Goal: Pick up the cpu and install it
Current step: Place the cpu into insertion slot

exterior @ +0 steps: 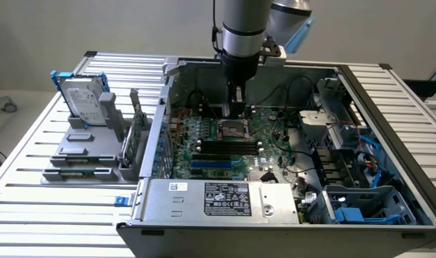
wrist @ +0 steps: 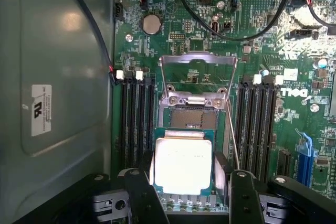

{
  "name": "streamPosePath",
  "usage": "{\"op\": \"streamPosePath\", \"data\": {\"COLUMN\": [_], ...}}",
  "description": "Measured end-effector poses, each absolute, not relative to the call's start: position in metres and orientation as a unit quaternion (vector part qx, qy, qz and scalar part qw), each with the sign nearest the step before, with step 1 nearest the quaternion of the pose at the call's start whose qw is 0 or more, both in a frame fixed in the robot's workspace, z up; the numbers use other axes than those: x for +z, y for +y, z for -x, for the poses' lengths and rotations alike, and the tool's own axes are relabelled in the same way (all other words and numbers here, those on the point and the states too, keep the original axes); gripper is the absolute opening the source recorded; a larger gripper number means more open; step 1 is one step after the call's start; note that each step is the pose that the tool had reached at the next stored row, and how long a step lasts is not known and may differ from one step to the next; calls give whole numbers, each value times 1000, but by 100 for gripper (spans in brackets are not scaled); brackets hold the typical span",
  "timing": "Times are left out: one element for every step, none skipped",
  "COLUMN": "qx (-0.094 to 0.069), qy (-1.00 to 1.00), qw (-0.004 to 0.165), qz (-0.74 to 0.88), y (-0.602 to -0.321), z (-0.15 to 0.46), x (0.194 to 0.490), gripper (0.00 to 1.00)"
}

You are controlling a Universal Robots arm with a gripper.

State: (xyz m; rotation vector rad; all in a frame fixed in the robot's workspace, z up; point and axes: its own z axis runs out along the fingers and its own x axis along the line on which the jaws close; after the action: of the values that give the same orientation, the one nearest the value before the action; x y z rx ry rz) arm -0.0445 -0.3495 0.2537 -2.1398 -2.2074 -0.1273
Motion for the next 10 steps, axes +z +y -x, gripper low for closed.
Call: {"op": "streamPosePath", "data": {"qx": [-41, -41, -41, -41, -42, -42, -42, -42, -42, -42], "qy": [-717, -716, -715, -714, -713, -711, -709, -708, -706, -704], "qw": [32, 32, 32, 32, 32, 32, 32, 32, 32, 32], "qz": [696, 696, 697, 698, 699, 701, 703, 705, 706, 708], "y": [-350, -351, -352, -352, -352, -352, -352, -353, -353, -353], "z": [45, 45, 45, 45, 45, 45, 45, 45, 45, 45], "x": [252, 250, 249, 247, 245, 244, 243, 241, 240, 239], "gripper": [54, 54, 54, 54, 54, 54, 54, 54, 54, 54]}}
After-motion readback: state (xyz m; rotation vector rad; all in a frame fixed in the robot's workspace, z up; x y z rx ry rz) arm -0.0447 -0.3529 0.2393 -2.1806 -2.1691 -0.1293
